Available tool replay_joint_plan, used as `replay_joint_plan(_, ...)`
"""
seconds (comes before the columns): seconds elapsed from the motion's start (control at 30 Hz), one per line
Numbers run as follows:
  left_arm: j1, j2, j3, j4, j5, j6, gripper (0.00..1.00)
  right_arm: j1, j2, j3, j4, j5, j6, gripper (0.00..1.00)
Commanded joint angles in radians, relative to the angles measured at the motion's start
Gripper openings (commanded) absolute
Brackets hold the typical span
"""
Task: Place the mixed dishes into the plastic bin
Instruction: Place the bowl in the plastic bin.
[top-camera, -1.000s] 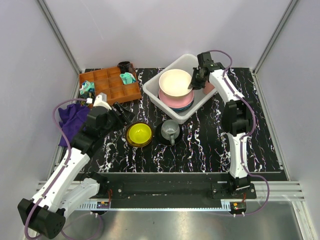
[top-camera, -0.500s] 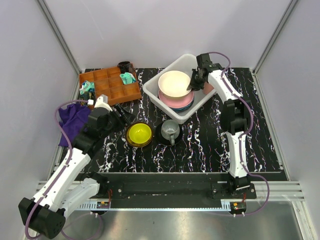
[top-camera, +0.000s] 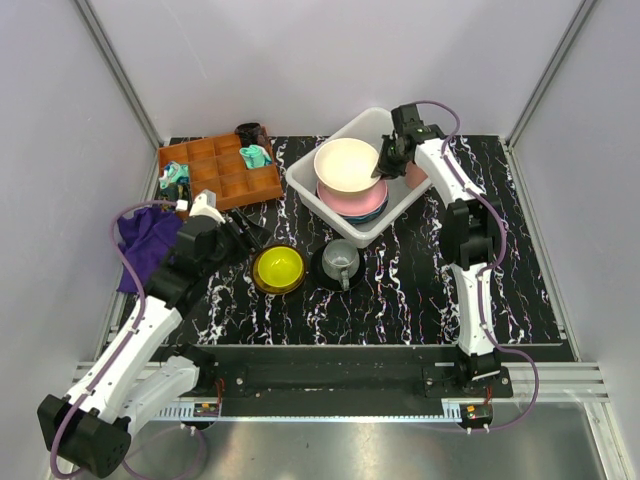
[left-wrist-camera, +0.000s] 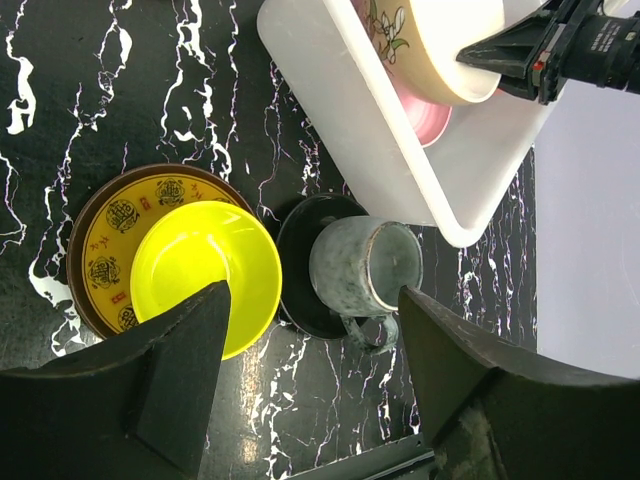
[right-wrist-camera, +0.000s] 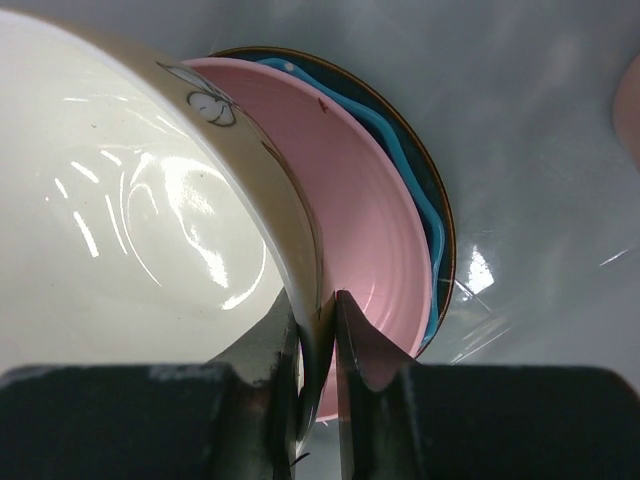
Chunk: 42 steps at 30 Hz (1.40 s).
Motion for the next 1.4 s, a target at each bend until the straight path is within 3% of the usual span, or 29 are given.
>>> replay_joint_plan(0.0,-0.003,-0.014,-0.01,0.06,0.019,-0.003,0.71,0.018,-0.055,0.115,0.125,-0.136,0.047,0.07)
replay_joint_plan(0.13,-0.003,-0.015,-0.013,0.058,0.019,-0.005,0.71,0.021,-0.051,0.114,0.125,-0.136,0.048,0.11)
replay_joint_plan(0.9,-0.001,-0.018,-0.022,0.061,0.019,-0.003,0.72,0.023,-0.032,0.092,0.127,-0.123,0.037,0.16)
replay_joint_plan(0.97,-0.003,-0.015,-0.021,0.06,0.019,-0.003,0.72,0.024,-0.037,0.092,0.127,-0.121,0.036,0.21)
replay_joint_plan(1.13,-0.001,-0.014,-0.022,0.061,0.021,-0.006,0.72,0.023,-0.046,0.081,0.132,-0.116,0.033,0.5)
replay_joint_plan(1.37,-0.001,-0.015,-0.021,0.06,0.021,-0.005,0.72,0.024,-0.066,0.072,0.141,-0.115,0.039,0.6)
